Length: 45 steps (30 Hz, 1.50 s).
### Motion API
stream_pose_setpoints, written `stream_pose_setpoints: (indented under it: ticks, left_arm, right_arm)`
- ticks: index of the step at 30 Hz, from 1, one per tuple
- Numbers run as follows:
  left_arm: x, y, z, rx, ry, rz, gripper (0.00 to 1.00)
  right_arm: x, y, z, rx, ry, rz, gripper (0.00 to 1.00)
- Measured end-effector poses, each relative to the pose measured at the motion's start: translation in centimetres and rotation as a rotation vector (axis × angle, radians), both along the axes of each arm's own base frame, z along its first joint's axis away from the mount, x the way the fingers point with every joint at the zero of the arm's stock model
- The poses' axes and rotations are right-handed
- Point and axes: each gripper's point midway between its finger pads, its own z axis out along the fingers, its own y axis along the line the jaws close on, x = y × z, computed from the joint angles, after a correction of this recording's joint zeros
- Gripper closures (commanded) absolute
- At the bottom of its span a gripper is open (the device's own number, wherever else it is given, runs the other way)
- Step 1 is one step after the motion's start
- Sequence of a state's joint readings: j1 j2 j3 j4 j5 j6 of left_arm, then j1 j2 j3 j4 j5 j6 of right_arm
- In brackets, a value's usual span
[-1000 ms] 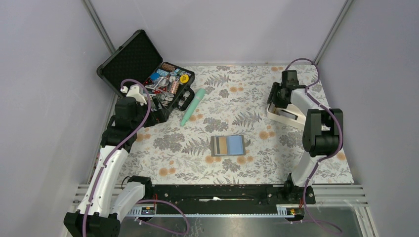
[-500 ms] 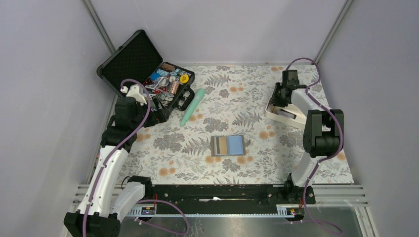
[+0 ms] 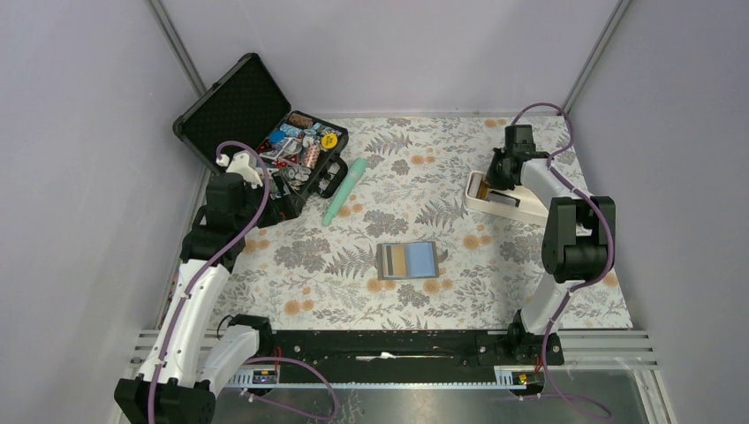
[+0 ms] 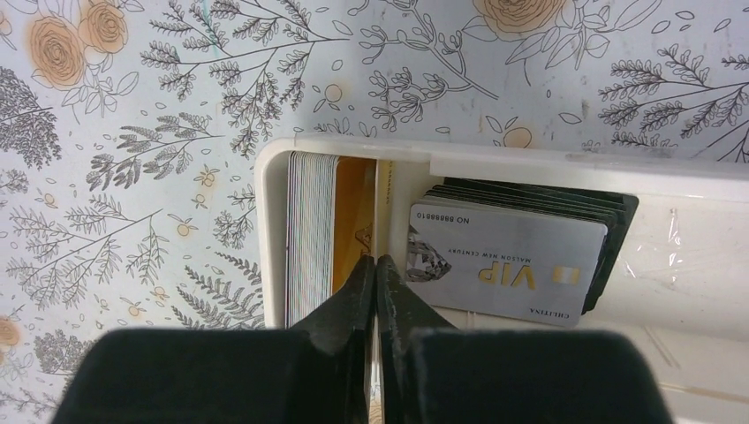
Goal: Put the credit cards into the card holder
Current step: Pick up the credit card from the storage box, then insert the credit card into the card holder.
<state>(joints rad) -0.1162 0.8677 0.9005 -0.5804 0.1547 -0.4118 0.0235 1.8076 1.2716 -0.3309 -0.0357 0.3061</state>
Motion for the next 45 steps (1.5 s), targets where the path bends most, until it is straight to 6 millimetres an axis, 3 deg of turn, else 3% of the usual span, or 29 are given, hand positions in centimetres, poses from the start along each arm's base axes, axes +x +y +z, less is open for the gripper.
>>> stream_pose_setpoints:
  ticks: [14,24,30,34,37,42,45]
  left_arm:
    - [-0.1,-0.1,-0.4,-0.004,0.007,-0.006,0.01]
    - [-0.8,-1.3,-2.0,-0.075,0.036,-0.018,0.01]
    - [-2.8,-5.5,-4.9,-0.156,0.095,-0.113,0.01]
    - [-4.7,-9.1,-7.2,-0.22,0.146,-0.197,0.01]
    - [-5.7,-11.6,-9.1,-0.26,0.195,-0.241,0.03]
    - [-6.5,-14.7,-12.0,-0.3,0.284,-0.278,0.08]
    - [-6.5,-16.0,-12.9,-0.311,0.31,-0.29,0.11]
  right_arm:
    - [-1.3,-1.6,2.3,-0.07,-0.043,-0.056,1.0]
    - [-4.4,-1.2,9.3,-0.048,-0.207,-0.035,1.0]
    - [-7.4,2.6,11.4,0.116,-0.268,0.119,1.0]
    - [-10.0,5.9,11.4,0.273,-0.277,0.233,1.0]
    - [-12.2,8.7,10.1,0.38,-0.247,0.3,1.0]
    - [-16.5,14.6,5.8,0.547,-0.153,0.423,1.0]
    - [-18.4,16.7,3.6,0.614,-0.1,0.455,1.0]
